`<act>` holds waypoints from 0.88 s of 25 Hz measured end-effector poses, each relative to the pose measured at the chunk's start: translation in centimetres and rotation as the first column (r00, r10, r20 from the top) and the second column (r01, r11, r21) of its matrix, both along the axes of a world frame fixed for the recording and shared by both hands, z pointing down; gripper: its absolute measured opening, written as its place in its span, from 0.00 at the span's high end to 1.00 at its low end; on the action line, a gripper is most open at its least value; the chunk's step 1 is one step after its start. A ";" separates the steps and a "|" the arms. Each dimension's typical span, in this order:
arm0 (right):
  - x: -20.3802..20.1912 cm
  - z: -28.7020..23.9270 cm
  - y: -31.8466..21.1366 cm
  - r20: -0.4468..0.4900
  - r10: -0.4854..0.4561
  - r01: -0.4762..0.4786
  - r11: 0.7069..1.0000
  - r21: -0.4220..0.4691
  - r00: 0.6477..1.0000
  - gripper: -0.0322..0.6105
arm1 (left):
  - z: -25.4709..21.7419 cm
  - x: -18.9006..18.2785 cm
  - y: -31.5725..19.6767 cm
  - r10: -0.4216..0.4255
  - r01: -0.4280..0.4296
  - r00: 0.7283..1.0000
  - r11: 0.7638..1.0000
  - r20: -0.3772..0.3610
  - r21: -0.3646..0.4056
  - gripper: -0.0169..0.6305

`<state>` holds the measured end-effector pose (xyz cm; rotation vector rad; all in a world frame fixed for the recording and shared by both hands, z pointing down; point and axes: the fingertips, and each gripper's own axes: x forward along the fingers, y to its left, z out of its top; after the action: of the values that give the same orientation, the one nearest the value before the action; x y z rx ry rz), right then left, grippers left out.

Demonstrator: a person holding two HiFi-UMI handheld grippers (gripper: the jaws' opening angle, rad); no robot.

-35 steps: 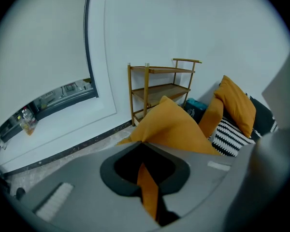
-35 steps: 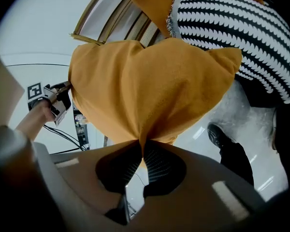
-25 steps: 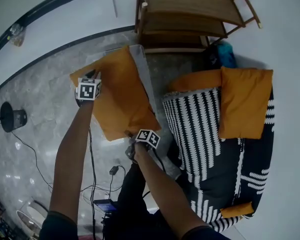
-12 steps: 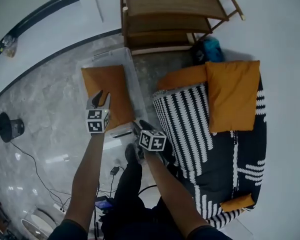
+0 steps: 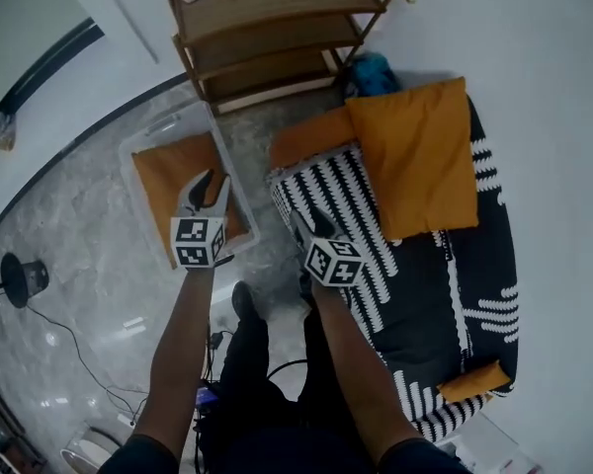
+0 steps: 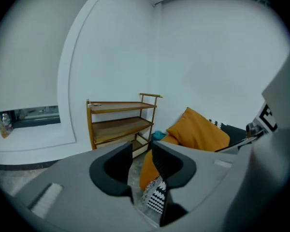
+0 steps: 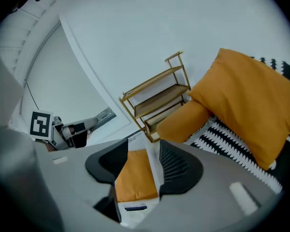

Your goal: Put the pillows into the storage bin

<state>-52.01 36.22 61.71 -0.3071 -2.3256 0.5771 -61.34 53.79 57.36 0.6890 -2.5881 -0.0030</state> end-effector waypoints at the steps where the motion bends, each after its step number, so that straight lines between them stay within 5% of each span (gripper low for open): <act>1: 0.1 -0.5 -1.6 0.011 0.012 -0.012 1.000 0.005 1.000 0.62 | -0.8 -0.2 -1.4 0.013 -0.013 1.000 1.000 0.012 -0.001 0.78; 13: 3.4 -3.1 -26.6 0.057 0.303 -0.302 0.953 -0.040 0.951 0.62 | -5.7 -2.2 -24.0 0.240 -0.235 0.967 0.970 0.087 -0.063 0.78; 22: 8.1 3.4 -45.2 -0.047 0.548 -0.549 0.824 -0.137 0.835 0.61 | -1.1 -5.5 -42.3 0.401 -0.387 0.915 0.902 0.038 -0.188 0.74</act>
<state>-43.89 -8.98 65.13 0.3234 -2.3632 1.0272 -66.83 11.45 56.21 1.1504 -2.4314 0.3846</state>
